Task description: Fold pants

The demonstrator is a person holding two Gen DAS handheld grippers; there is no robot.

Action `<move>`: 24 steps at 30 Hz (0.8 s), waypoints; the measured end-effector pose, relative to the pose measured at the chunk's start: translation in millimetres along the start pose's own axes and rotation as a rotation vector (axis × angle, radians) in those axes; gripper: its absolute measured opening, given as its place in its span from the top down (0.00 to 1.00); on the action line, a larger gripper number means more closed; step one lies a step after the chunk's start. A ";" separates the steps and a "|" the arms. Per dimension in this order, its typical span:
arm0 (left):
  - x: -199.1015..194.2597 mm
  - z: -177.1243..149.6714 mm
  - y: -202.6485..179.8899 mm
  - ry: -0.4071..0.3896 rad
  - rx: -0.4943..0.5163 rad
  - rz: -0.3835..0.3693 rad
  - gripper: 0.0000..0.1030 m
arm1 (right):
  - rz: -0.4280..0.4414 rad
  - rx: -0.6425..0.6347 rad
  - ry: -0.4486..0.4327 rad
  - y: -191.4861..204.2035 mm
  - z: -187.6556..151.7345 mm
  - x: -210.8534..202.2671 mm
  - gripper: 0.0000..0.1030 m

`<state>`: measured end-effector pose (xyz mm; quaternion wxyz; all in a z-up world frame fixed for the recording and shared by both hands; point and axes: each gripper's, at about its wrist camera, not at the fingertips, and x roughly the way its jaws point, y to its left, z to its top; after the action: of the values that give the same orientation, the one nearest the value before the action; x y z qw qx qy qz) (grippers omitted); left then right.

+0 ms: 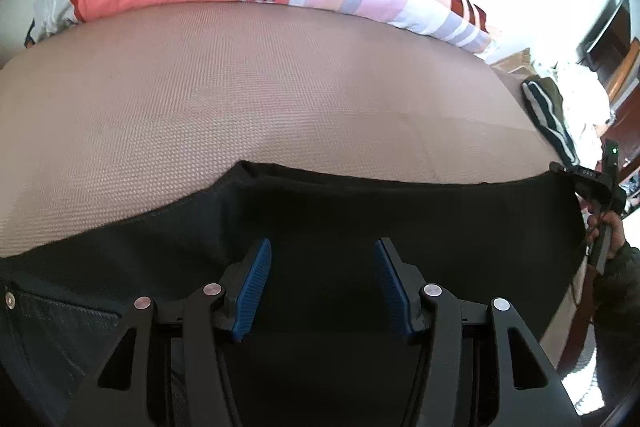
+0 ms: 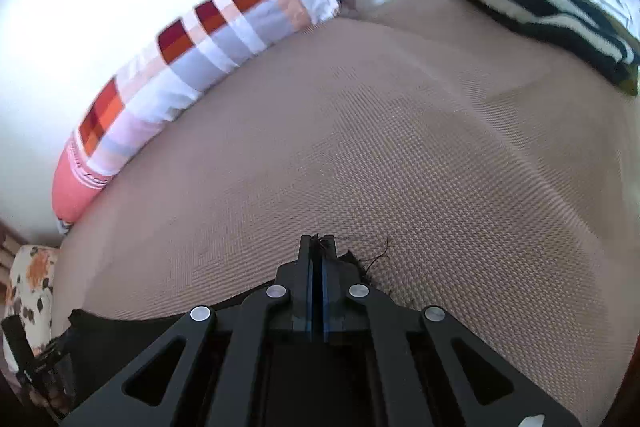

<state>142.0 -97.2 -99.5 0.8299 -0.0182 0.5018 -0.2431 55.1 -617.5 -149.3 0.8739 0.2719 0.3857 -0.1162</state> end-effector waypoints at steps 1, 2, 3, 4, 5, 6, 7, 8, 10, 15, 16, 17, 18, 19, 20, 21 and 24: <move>4.7 0.2 1.9 0.006 0.011 0.013 0.47 | -0.021 0.001 0.018 -1.4 -0.6 8.6 0.99; 8.6 -0.2 4.1 0.014 0.010 0.026 0.47 | -0.030 -0.014 0.023 -0.8 -1.7 14.3 0.99; 13.8 -1.0 8.9 0.026 -0.006 0.018 0.47 | -0.035 -0.015 0.015 -0.1 -1.9 14.2 0.99; 12.8 -1.3 10.0 0.008 -0.006 0.012 0.47 | -0.037 -0.002 0.018 -0.5 -2.0 13.5 0.98; 13.3 -1.3 10.0 0.006 0.000 0.011 0.47 | -0.039 0.008 0.034 -0.6 -0.5 13.6 0.98; 13.7 -1.6 8.9 0.006 0.015 0.016 0.47 | -0.046 0.002 0.042 0.7 0.0 12.6 0.95; 14.1 -2.0 8.0 0.007 0.025 0.019 0.46 | -0.061 -0.005 0.050 4.0 1.5 9.7 0.89; 14.5 -2.5 6.8 0.007 0.040 0.025 0.46 | -0.081 -0.006 0.062 6.1 2.5 5.4 0.76; 13.2 -2.1 3.7 0.014 0.046 0.030 0.46 | -0.133 -0.011 0.067 9.0 2.8 -8.6 0.63; -9.9 -3.3 7.6 -0.032 0.011 0.016 0.46 | -0.167 -0.062 0.015 27.2 -4.6 -59.1 0.63; -15.1 -4.4 11.3 -0.044 -0.001 0.037 0.45 | -0.157 -0.077 0.013 36.6 -7.9 -64.9 0.63; -17.8 -5.5 14.4 -0.045 -0.010 0.055 0.45 | -0.148 -0.089 0.015 44.3 -11.3 -67.8 0.63; -20.1 -6.6 18.2 -0.040 -0.016 0.073 0.45 | -0.121 -0.109 0.019 57.2 -16.0 -69.3 0.63; -23.3 -8.2 22.8 -0.037 -0.020 0.089 0.45 | -0.087 -0.134 0.031 72.3 -20.5 -67.5 0.63; -25.6 -9.0 26.6 -0.034 -0.020 0.101 0.45 | -0.054 -0.167 0.048 89.5 -25.5 -63.9 0.63; -28.4 -9.8 31.3 -0.030 -0.020 0.119 0.45 | -0.013 -0.215 0.073 112.9 -32.5 -56.9 0.63; -39.3 -13.1 47.6 -0.036 -0.019 0.168 0.45 | 0.118 -0.337 0.168 174.4 -51.2 -33.2 0.63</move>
<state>134.4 -35.8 -86.6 0.8561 0.0117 0.4888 -0.1674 73.4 -444.9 -86.0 0.8770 0.1527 0.4548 0.0245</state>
